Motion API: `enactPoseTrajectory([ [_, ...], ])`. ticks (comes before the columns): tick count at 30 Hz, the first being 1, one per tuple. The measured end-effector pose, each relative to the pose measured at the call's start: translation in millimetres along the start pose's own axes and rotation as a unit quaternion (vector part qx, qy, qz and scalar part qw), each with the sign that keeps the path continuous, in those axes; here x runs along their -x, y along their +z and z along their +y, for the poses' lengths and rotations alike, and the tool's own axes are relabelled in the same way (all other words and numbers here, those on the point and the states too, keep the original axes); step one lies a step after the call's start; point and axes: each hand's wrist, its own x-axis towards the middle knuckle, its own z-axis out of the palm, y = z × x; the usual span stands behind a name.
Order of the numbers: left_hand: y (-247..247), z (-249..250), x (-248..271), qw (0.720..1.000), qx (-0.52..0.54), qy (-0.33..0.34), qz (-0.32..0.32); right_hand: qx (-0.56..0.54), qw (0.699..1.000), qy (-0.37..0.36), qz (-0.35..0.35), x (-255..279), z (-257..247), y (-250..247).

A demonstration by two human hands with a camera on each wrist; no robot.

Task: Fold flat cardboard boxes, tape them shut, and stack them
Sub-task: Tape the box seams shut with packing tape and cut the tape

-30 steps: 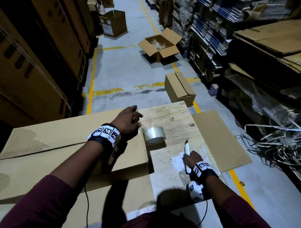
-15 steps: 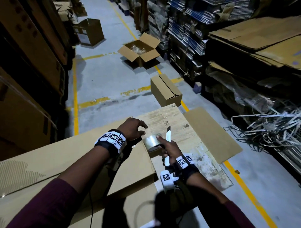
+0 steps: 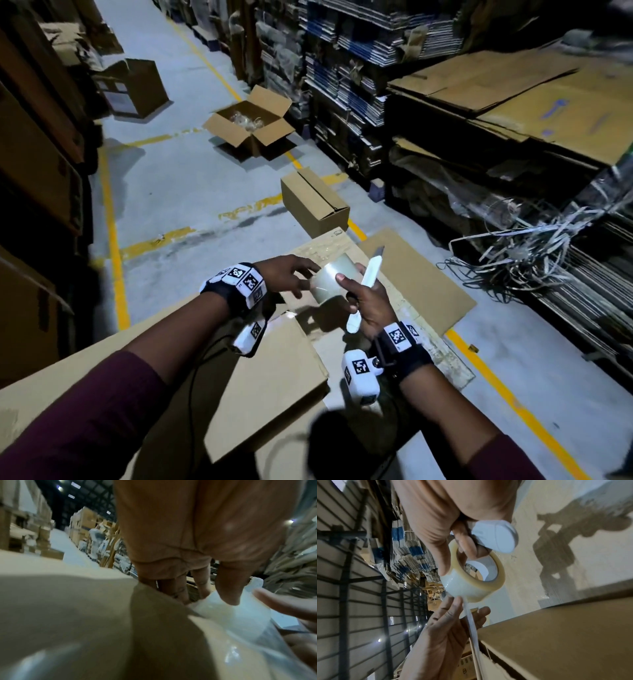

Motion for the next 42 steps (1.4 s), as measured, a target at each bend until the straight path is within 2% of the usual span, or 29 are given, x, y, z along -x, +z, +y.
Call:
enactPoseTrajectory([
  [2,1.5,3.4,-6.7,0.997,0.076,0.015,-0.032,0.038,0.999,-0.028,-0.002,6.4,-6.6,0.5],
  [6,4.6,-2.2,-14.5,0.990,0.122,0.034,-0.063,0.185,0.980,-0.073,0.030,17.8,-15.2,-5.7],
  [8,3.9,-1.8,-14.3,0.989,0.130,0.041,-0.062,0.280,0.955,-0.066,0.074,22.4,-19.4,-9.0],
  [10,2.6,-3.8,-16.3,0.987,0.143,0.037,-0.056,0.297,0.949,-0.030,0.097,28.2,-22.8,-13.5],
  [13,1.4,-10.2,-20.7,0.980,0.184,0.037,-0.060,0.223,0.974,0.006,0.046,49.4,-26.2,-16.7],
  [15,1.8,-16.0,-25.4,0.974,0.210,0.045,-0.074,0.274,0.962,-0.006,0.009,70.7,-29.7,-19.2],
  [18,2.0,-18.7,-28.3,0.966,0.241,0.054,-0.076,0.413,0.905,-0.052,-0.090,99.3,-28.7,-26.4],
  [20,2.1,-18.1,-28.6,0.965,0.246,0.060,-0.074,0.453,0.878,-0.062,-0.139,110.3,-26.3,-31.2],
  [21,2.4,-18.1,-28.8,0.965,0.245,0.059,-0.075,0.483,0.861,-0.079,-0.141,112.3,-24.1,-33.3],
  [24,4.2,-20.8,-31.6,0.967,0.233,0.064,-0.080,0.606,0.769,-0.174,-0.106,107.3,-17.3,-31.6],
  [25,5.3,-21.1,-32.3,0.967,0.231,0.067,-0.083,0.624,0.753,-0.183,-0.102,107.2,-16.3,-27.1],
  [28,8.8,-20.8,-31.9,0.967,0.228,0.079,-0.082,0.636,0.733,-0.215,-0.111,110.5,-10.4,-12.5],
  [35,11.6,-18.3,-31.5,0.964,0.249,0.069,-0.057,0.677,0.641,-0.352,-0.081,120.4,-6.9,14.5],
  [39,11.2,-20.9,-32.9,0.968,0.231,0.079,-0.057,0.708,0.585,-0.391,-0.064,126.4,-10.3,23.2],
  [42,11.2,-21.4,-33.3,0.967,0.235,0.080,-0.057,0.726,0.572,-0.379,-0.055,126.4,-14.7,25.9],
])
